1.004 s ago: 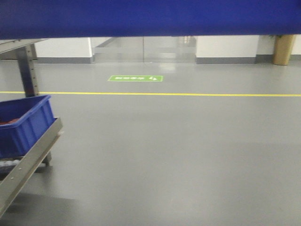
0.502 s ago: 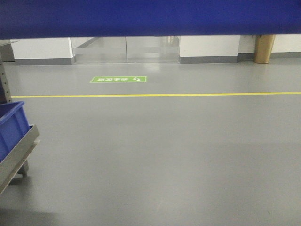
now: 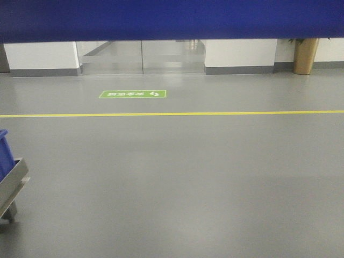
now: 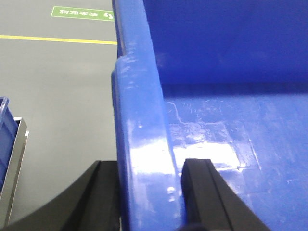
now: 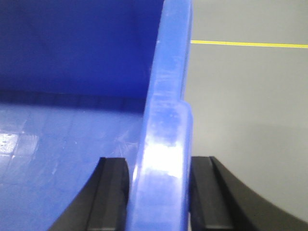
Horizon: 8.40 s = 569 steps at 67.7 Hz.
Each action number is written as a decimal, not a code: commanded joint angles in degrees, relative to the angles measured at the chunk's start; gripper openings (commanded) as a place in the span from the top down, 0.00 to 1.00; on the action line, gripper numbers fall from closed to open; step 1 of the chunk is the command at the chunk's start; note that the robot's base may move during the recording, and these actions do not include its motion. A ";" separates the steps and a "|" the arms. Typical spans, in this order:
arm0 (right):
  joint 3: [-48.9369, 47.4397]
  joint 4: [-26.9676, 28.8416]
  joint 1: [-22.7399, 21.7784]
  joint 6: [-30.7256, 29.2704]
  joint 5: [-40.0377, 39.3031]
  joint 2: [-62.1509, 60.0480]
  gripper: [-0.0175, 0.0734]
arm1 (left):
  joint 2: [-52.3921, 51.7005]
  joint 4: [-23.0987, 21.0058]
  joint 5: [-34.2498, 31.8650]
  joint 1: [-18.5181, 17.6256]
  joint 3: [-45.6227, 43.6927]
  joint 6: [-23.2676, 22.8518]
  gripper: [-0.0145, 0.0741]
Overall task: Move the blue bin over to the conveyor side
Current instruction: 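Hold the blue bin with both grippers while the base turns away, then carry the blue bin to the red-framed conveyor, then lower the blue bin onto the dark conveyor belt with both grippers, then open both grippers and release the bin rim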
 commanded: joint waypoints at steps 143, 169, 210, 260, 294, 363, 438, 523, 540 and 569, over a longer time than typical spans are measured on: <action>-1.18 -5.02 -0.30 -1.91 -7.87 -1.20 0.90 | -0.86 1.68 -6.36 0.09 -0.93 1.66 0.86; -1.18 -5.02 -0.30 -1.91 -7.87 -1.20 0.90 | -0.86 1.68 -6.36 0.09 -0.93 1.66 0.86; -1.18 -5.02 -0.30 -1.91 -7.87 -1.20 0.90 | -0.86 1.68 -6.36 0.09 -0.93 1.66 0.86; -1.18 -5.02 -0.30 -1.91 -7.87 -1.20 0.90 | -0.86 1.68 -6.36 0.09 -0.93 1.66 0.86; -1.18 -5.02 -0.30 -1.91 -7.87 -1.20 0.90 | -0.86 1.68 -6.36 0.09 -0.93 1.66 0.86; -1.18 -5.02 -0.30 -1.91 -7.87 -1.20 0.90 | -0.86 1.68 -6.36 0.09 -0.93 1.66 0.86; -7.59 -5.02 -0.34 -1.91 -3.65 5.78 0.90 | 10.10 0.85 -5.21 0.09 -9.72 3.95 0.86; -10.33 -0.07 -11.67 -3.64 -5.84 39.13 0.41 | 46.37 2.90 -3.04 -9.58 -12.28 2.88 0.51; -10.33 -0.07 -11.67 -3.52 -5.54 36.87 0.21 | 45.39 2.90 -0.64 -9.46 -12.28 2.02 0.17; -8.07 -0.07 -15.42 -3.52 0.37 23.79 0.86 | 27.23 3.39 -0.89 -4.58 -9.41 0.52 0.68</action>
